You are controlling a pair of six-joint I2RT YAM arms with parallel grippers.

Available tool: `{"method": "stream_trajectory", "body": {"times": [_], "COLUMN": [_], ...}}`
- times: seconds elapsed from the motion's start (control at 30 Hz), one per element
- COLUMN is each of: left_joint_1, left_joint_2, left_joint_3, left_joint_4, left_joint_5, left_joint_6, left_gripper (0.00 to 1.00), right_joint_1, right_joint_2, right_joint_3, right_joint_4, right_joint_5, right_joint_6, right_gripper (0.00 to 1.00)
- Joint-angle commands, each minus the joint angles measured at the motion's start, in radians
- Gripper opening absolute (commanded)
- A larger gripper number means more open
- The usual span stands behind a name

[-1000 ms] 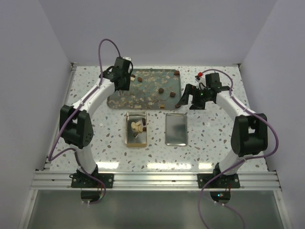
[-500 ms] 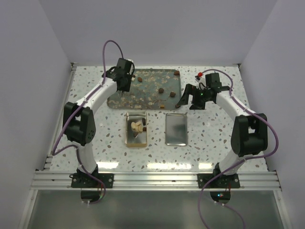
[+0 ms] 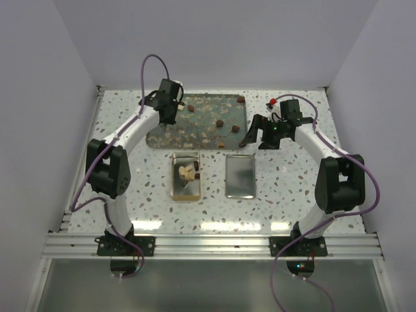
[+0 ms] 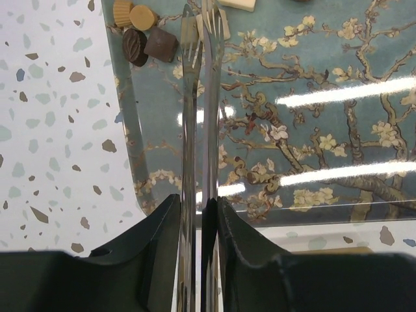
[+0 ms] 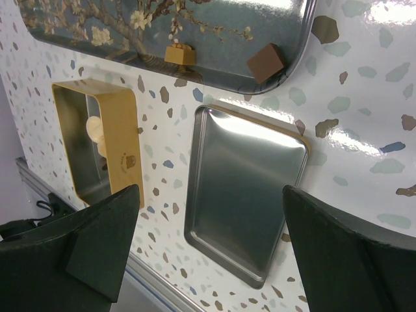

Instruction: Pack the chocolate

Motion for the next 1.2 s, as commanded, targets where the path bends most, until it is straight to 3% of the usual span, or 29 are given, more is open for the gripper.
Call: {"method": "stream_trajectory", "body": {"times": [0.0, 0.27, 0.7, 0.9, 1.17], "left_joint_1": [0.01, 0.009, -0.08, -0.085, -0.094], "left_joint_2": [-0.024, -0.108, -0.427, -0.51, -0.494], "left_joint_3": [0.035, 0.008, -0.175, -0.25, -0.292], "left_joint_4": [0.022, -0.018, -0.11, -0.125, -0.062], "left_joint_5": [-0.001, 0.045, 0.165, 0.15, 0.058], "left_joint_6": [0.033, 0.043, 0.062, 0.039, 0.016], "left_gripper": [0.25, 0.22, 0.23, 0.23, 0.27], "right_joint_1": [0.002, 0.002, 0.002, 0.002, 0.002], "right_joint_2": [-0.005, -0.002, -0.005, -0.04, -0.086], "right_joint_3": [0.033, 0.053, 0.073, 0.05, 0.016], "right_joint_4": [0.0, -0.013, -0.017, -0.02, -0.026], "right_joint_5": [-0.013, -0.008, 0.007, 0.013, 0.025], "right_joint_6": [-0.007, -0.014, -0.021, -0.027, -0.028], "right_gripper": [0.94, 0.94, 0.94, 0.94, 0.94]}}
